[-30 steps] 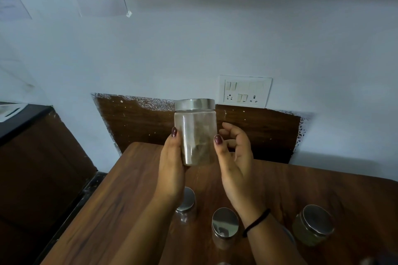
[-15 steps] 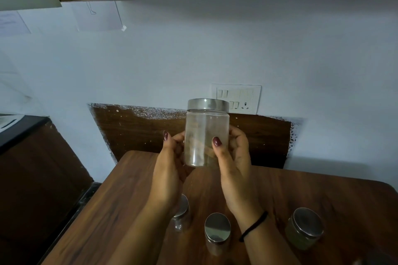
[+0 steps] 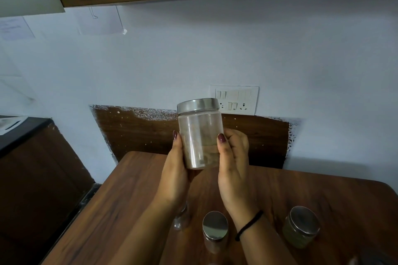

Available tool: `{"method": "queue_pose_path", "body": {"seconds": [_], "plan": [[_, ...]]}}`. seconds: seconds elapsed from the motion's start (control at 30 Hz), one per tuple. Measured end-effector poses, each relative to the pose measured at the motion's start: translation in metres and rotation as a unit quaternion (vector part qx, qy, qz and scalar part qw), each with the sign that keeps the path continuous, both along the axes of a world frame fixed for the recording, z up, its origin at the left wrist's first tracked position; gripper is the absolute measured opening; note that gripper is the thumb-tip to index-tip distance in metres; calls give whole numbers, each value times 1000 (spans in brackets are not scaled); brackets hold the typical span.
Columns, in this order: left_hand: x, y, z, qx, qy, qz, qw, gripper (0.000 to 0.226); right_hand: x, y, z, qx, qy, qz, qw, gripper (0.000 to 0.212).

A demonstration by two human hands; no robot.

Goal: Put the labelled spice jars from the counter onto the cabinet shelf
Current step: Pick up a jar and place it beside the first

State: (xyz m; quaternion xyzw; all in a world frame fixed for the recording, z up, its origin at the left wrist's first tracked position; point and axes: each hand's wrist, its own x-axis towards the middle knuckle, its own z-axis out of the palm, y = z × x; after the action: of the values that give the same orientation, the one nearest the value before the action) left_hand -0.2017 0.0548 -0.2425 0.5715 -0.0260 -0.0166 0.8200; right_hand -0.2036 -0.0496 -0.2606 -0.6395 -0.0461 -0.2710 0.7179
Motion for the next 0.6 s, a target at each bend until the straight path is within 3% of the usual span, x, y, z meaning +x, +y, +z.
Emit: {"method": "queue_pose_path", "body": {"seconds": [0.2, 0.33, 0.5, 0.6], "plan": [[-3, -5, -1, 116, -99, 107, 983, 42, -4, -5, 1, -36, -26, -34, 998, 59], [-6, -7, 1, 151, -186, 122, 963, 39, -8, -2, 5, -28, -29, 10, 999, 73], [-13, -11, 1, 156, -205, 94, 962, 32, -12, -4, 10, 22, -23, 29, 999, 66], [-17, -8, 2, 147, -156, 80, 973, 35, -10, -9, 8, 52, -24, 46, 997, 59]]}}
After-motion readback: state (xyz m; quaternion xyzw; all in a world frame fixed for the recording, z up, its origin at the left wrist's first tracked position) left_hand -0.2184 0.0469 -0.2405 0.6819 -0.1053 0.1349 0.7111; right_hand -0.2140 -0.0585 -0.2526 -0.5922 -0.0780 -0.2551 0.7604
